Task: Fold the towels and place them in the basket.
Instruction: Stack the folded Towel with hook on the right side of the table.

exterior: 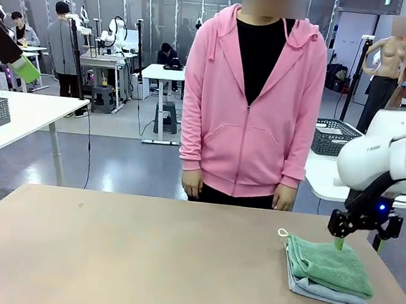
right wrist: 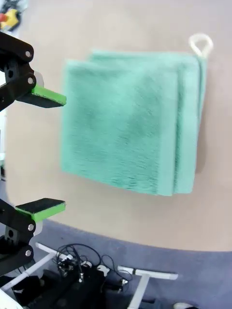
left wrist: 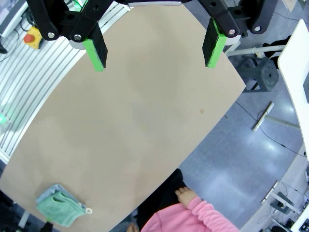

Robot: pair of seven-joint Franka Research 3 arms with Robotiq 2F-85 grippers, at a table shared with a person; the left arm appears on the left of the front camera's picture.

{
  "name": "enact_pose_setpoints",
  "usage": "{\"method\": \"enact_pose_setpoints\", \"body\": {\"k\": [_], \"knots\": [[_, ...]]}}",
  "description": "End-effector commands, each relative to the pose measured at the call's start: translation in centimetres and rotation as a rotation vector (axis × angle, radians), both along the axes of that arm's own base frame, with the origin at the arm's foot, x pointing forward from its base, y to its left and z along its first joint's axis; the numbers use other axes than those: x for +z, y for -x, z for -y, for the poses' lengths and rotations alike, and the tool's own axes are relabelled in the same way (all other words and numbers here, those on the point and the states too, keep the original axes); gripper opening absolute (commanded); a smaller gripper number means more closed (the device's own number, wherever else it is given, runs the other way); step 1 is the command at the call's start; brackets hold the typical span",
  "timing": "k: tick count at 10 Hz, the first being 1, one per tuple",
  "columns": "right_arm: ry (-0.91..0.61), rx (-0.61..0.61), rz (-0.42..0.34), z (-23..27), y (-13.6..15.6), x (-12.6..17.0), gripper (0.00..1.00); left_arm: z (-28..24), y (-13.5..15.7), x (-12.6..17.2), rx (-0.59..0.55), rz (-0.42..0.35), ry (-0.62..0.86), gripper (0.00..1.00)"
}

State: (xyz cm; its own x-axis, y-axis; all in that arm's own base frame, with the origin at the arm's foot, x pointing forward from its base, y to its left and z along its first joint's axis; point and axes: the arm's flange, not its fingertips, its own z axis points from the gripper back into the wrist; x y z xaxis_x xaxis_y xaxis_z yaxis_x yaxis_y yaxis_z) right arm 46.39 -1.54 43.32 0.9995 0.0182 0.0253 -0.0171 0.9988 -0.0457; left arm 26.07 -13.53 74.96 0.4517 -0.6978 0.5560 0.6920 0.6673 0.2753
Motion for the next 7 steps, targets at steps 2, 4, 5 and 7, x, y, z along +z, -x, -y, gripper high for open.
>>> {"method": "enact_pose_setpoints", "body": {"k": [2,4,5,7], "knots": [[-0.044,0.157,0.044,0.9,7.3,14.2,0.94,0.1,0.1,0.0,0.0,-0.001,0.005,1.0],[-0.082,0.248,0.115,-0.4,11.5,21.4,0.94,0.1,0.1,0.0,0.0,-0.001,0.005,1.0],[-0.092,0.3,0.156,-1.4,13.9,24.1,0.94,0.1,0.1,0.0,0.0,-0.001,0.005,1.0],[-0.055,0.36,0.254,-2.9,19.1,28.2,0.94,0.1,0.1,0.0,0.0,-0.001,0.005,1.0]]}}
